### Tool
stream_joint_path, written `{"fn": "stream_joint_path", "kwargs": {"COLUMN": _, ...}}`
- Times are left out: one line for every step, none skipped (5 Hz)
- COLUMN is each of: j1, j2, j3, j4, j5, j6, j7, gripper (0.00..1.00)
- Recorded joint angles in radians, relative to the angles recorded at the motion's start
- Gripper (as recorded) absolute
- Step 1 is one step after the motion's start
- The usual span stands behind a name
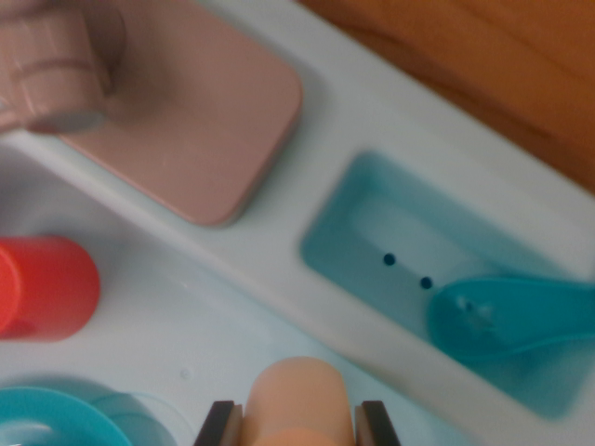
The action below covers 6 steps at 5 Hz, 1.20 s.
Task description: Pick detergent from the sink
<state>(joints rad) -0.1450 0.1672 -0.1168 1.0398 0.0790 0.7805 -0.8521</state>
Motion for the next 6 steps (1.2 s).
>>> {"fn": "stream_joint_path", "kwargs": {"j1": 0.0, "j2": 0.0, "j3": 0.0, "j4": 0.0, "j5": 0.0, "j6": 0.0, "j7": 0.0, "gripper": 1.0}}
{"fn": "stream_joint_path", "kwargs": {"j1": 0.0002, "j2": -0.013, "j3": 0.0, "j4": 0.027, "j5": -0.0036, "j6": 0.04, "j7": 0.003, "gripper": 1.0}}
{"fn": "stream_joint_path", "kwargs": {"j1": 0.0002, "j2": -0.013, "j3": 0.0, "j4": 0.027, "j5": -0.0036, "j6": 0.04, "j7": 0.003, "gripper": 1.0}}
{"fn": "stream_joint_path", "kwargs": {"j1": 0.0005, "j2": -0.027, "j3": -0.001, "j4": 0.057, "j5": -0.0074, "j6": 0.084, "j7": 0.007, "gripper": 1.0}}
{"fn": "stream_joint_path", "kwargs": {"j1": 0.0005, "j2": -0.027, "j3": -0.001, "j4": 0.057, "j5": -0.0074, "j6": 0.084, "j7": 0.007, "gripper": 1.0}}
{"fn": "stream_joint_path", "kwargs": {"j1": 0.0008, "j2": -0.041, "j3": -0.001, "j4": 0.086, "j5": -0.0112, "j6": 0.127, "j7": 0.011, "gripper": 1.0}}
